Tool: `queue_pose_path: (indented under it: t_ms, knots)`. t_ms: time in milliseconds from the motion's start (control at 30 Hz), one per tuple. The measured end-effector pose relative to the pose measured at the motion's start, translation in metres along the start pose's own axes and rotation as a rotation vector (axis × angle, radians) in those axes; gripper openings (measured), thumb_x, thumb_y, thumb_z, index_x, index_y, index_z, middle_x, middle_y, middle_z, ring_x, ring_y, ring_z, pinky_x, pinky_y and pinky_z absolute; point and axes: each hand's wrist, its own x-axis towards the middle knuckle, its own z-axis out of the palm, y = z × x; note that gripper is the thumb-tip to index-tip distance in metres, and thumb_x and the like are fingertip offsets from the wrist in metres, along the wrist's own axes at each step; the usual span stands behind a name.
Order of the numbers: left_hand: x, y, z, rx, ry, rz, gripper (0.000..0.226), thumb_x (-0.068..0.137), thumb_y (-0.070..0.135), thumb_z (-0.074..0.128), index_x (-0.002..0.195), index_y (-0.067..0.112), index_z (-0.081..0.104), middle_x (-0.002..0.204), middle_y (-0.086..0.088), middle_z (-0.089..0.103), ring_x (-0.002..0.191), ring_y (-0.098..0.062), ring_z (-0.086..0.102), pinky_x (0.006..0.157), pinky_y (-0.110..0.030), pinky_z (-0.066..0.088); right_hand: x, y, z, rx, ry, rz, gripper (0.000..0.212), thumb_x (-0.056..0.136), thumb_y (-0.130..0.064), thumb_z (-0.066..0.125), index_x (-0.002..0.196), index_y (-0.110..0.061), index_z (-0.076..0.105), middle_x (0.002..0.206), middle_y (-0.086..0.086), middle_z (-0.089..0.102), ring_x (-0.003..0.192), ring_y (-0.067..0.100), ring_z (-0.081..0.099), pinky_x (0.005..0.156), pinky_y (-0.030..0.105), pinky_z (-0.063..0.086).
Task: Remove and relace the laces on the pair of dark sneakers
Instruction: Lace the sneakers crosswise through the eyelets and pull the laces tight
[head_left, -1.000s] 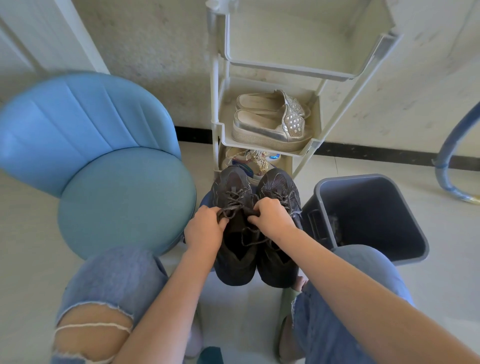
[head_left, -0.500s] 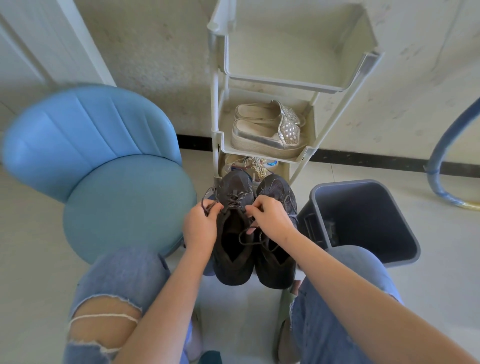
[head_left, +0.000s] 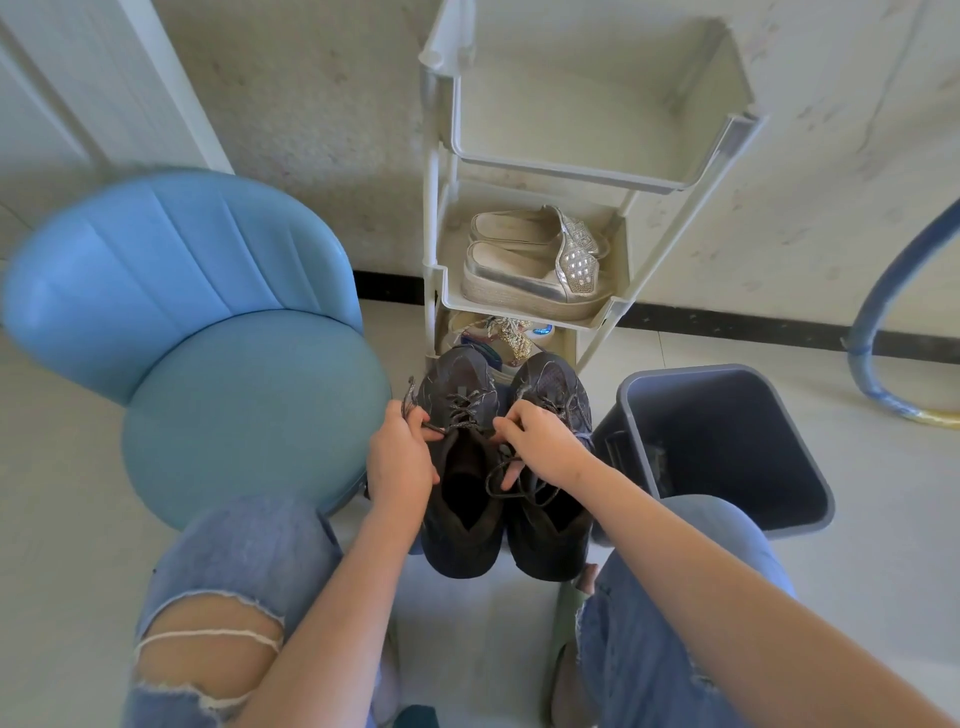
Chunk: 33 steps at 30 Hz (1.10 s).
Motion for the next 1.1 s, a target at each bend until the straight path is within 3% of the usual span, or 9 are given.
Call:
queue_pose_path:
  t_ms: [233, 367, 467, 533, 600, 700, 833, 967, 1100]
  knots:
    - [-0.006, -0.006, 0.002, 0.178, -0.132, 0.037, 0.037, 0.079, 0.038, 0.073, 0.106, 0.019, 0.058, 0.096, 0.003, 0.07, 0.086, -0.023, 0.066, 0.073, -0.045, 0.057, 0.004, -0.002, 0.014, -0.291, 0.117, -0.025, 0.034, 0.085, -0.045, 0.065, 0.096, -0.019, 0.046, 0.091, -0.004, 0.061, 0.064, 0.013, 0.06, 0.072, 0.036, 0.055]
    - [-0.007, 0.01, -0.006, 0.014, -0.103, 0.104, 0.021, 0.084, 0.035, 0.068, 0.095, 0.018, 0.064, 0.085, -0.001, 0.067, 0.067, -0.02, 0.064, 0.058, -0.037, 0.056, 0.003, -0.012, 0.01, -0.127, 0.285, -0.108, 0.045, 0.086, -0.059, 0.054, 0.096, -0.016, 0.057, 0.092, -0.003, 0.06, 0.077, 0.012, 0.058, 0.071, 0.031, 0.052]
    - [-0.002, 0.043, -0.027, -0.095, -0.075, 0.161, 0.016, 0.089, 0.022, 0.064, 0.1, 0.011, 0.067, 0.091, -0.001, 0.067, 0.052, -0.01, 0.055, 0.041, -0.014, 0.042, 0.0, -0.036, -0.01, 0.025, 0.411, -0.241, 0.03, 0.1, -0.035, 0.044, 0.107, -0.012, 0.061, 0.092, 0.002, 0.062, 0.075, 0.011, 0.056, 0.069, 0.027, 0.048]
    - [0.003, 0.069, -0.046, -0.08, -0.057, 0.248, 0.013, 0.09, 0.017, 0.061, 0.1, 0.013, 0.068, 0.095, 0.0, 0.068, 0.054, -0.014, 0.057, 0.048, -0.018, 0.045, -0.006, -0.056, -0.028, 0.076, 0.472, -0.369, 0.024, 0.102, -0.015, 0.04, 0.11, -0.012, 0.061, 0.087, 0.004, 0.062, 0.07, 0.012, 0.055, 0.068, 0.029, 0.049]
    - [0.008, 0.095, -0.067, -0.073, -0.077, 0.332, 0.015, 0.094, 0.018, 0.056, 0.1, 0.012, 0.068, 0.096, 0.001, 0.07, 0.053, -0.005, 0.054, 0.057, -0.021, 0.043, -0.016, -0.075, -0.045, 0.165, 0.438, -0.474, 0.026, 0.101, -0.006, 0.035, 0.116, -0.015, 0.054, 0.083, 0.01, 0.06, 0.059, 0.014, 0.053, 0.06, 0.032, 0.047]
    - [0.011, 0.134, -0.09, -0.163, -0.18, 0.377, 0.023, 0.1, 0.02, 0.043, 0.101, 0.013, 0.065, 0.094, 0.005, 0.07, 0.038, 0.001, 0.039, 0.043, -0.01, 0.033, -0.027, -0.103, -0.06, 0.364, 0.397, -0.537, 0.028, 0.101, -0.002, 0.035, 0.125, -0.014, 0.03, 0.082, 0.014, 0.062, 0.051, 0.02, 0.055, 0.046, 0.024, 0.043]
    - [-0.006, 0.179, -0.105, -0.402, -0.116, 0.423, 0.03, 0.103, 0.026, 0.035, 0.095, 0.019, 0.063, 0.089, 0.007, 0.071, 0.049, 0.002, 0.052, 0.046, -0.008, 0.037, -0.042, -0.14, -0.077, 0.672, 0.367, -0.538, 0.026, 0.097, -0.003, 0.05, 0.123, 0.0, 0.043, 0.091, 0.011, 0.072, 0.081, 0.019, 0.071, 0.068, 0.029, 0.059]
    - [-0.025, 0.215, -0.113, -0.629, -0.13, 0.455, 0.032, 0.103, 0.027, 0.034, 0.095, 0.021, 0.064, 0.104, 0.008, 0.066, 0.095, 0.001, 0.059, 0.079, -0.017, 0.046, -0.059, -0.174, -0.096, 0.618, 0.373, -0.619, 0.009, 0.095, -0.009, 0.056, 0.1, -0.007, 0.063, 0.089, 0.006, 0.073, 0.087, 0.017, 0.072, 0.079, 0.032, 0.058]
    - [-0.041, 0.25, -0.125, -0.792, -0.23, 0.519, 0.028, 0.103, 0.023, 0.035, 0.101, 0.017, 0.062, 0.117, -0.01, 0.065, 0.104, -0.016, 0.061, 0.068, -0.017, 0.049, -0.071, -0.202, -0.109, 0.534, 0.453, -0.679, 0.012, 0.093, -0.012, 0.06, 0.097, -0.011, 0.071, 0.086, -0.001, 0.073, 0.085, 0.007, 0.07, 0.084, 0.028, 0.056]
